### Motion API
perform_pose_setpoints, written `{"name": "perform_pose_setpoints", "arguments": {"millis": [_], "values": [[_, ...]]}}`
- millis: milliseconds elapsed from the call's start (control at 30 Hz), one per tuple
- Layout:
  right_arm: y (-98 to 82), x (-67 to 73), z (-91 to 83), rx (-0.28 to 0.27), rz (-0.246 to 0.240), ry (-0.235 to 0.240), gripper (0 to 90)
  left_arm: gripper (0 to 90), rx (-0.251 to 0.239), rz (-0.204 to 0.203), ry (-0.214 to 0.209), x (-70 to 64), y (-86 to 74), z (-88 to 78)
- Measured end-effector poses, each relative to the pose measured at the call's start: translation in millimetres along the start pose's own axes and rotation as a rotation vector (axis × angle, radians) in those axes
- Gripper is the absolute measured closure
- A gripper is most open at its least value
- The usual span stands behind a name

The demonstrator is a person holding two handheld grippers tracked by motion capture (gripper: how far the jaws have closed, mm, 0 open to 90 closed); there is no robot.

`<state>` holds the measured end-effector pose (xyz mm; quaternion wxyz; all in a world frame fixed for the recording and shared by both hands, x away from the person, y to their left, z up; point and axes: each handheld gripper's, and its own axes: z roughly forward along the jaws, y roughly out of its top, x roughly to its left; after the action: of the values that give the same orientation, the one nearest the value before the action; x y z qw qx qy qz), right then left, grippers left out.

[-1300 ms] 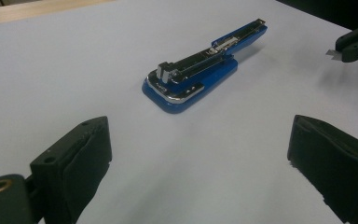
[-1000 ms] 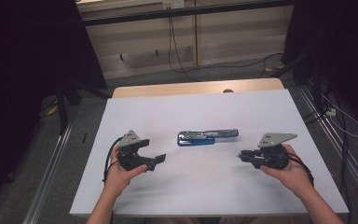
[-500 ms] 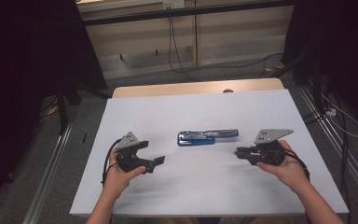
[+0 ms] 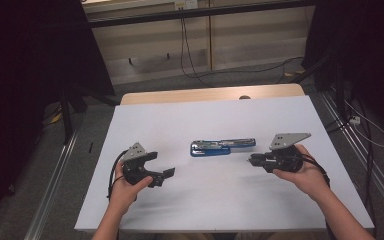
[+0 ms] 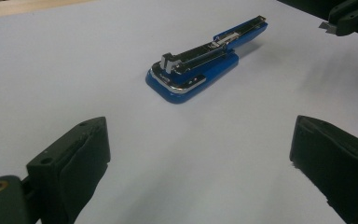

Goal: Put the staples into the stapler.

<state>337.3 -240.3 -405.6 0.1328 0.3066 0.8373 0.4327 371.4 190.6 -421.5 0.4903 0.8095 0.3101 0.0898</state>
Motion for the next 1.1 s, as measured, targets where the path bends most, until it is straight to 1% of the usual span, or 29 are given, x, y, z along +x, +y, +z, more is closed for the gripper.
{"name": "perform_pose_setpoints", "arguments": {"millis": [67, 233, 367, 500, 700, 867, 1033, 1100], "values": [[2.9, -0.7, 1.2, 0.0, -0.005, 0.004, 79.5, 4.9, 0.004, 0.002, 0.009, -0.1, -0.1, 0.2], [9.6, -2.6, 5.0, -0.002, -0.02, 0.012, 79.5, 4.6, 0.001, -0.001, 0.001, 0.4, -0.4, 0.1], [13.2, -3.6, 10.7, 0.009, -0.034, 0.026, 79.5, 4.6, 0.0, -0.005, 0.002, 1.5, -0.8, -0.5], [17.1, -4.9, 16.1, 0.019, -0.046, 0.033, 79.5, 4.6, 0.003, 0.002, -0.004, 1.1, -1.0, -0.9], [25.2, -6.9, 22.8, 0.012, -0.056, 0.047, 79.5, 4.6, 0.006, 0.002, -0.002, 2.2, -2.4, -0.9], [31.2, -9.0, 26.7, 0.007, -0.064, 0.046, 79.5, 4.6, 0.004, 0.004, -0.008, 2.4, -2.4, -1.5], [34.7, -11.4, 29.7, 0.01, -0.073, 0.056, 79.5, 4.6, 0.003, -0.001, -0.006, 2.5, -2.7, -1.7], [35.9, -12.6, 30.7, 0.011, -0.076, 0.054, 79.5, 4.6, 0.005, 0.006, -0.008, 2.6, -2.7, -1.5]]}}
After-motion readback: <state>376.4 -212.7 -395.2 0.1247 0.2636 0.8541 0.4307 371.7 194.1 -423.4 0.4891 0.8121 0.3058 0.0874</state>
